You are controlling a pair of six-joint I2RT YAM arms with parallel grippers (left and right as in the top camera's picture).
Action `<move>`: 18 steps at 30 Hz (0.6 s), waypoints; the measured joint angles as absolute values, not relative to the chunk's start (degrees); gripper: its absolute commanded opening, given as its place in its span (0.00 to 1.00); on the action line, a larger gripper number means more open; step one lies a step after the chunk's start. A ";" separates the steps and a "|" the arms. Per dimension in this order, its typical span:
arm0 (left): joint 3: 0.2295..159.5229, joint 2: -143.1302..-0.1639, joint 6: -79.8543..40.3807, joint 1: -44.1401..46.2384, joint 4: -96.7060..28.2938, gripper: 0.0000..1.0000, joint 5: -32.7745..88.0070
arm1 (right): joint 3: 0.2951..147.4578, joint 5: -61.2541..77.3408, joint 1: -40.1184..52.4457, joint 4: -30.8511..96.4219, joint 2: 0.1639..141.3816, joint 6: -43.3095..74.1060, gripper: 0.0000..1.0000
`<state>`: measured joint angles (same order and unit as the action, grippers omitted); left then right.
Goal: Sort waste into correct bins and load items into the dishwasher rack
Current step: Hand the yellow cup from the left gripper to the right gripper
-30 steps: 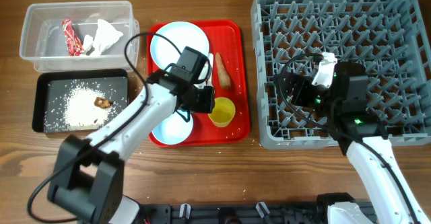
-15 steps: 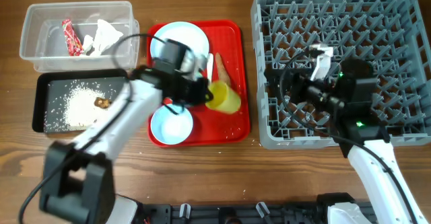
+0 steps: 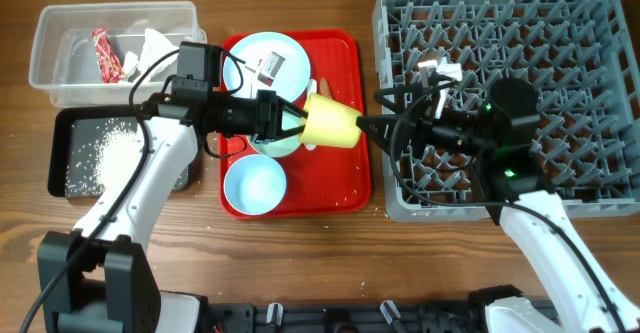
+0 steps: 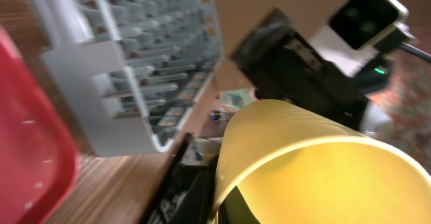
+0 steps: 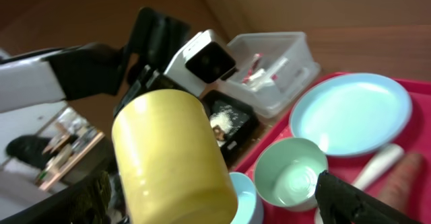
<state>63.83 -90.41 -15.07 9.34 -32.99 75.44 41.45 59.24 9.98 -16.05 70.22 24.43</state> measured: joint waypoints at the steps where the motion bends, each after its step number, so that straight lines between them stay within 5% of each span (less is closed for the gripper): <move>1: 63.83 -90.41 -15.09 9.37 -32.32 0.04 77.08 | 41.45 60.53 10.00 -16.91 71.18 24.47 0.98; 11: 63.83 -90.41 -15.11 9.30 -29.93 0.04 81.60 | 41.45 69.71 11.20 -22.92 74.43 25.71 0.96; 18: 63.83 -90.41 -15.11 9.30 -29.52 0.04 82.43 | 41.45 70.50 13.54 -26.30 74.56 26.63 0.82</move>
<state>63.83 -90.41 -15.11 9.30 -29.52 82.43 41.45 70.50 13.54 -26.30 74.56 26.63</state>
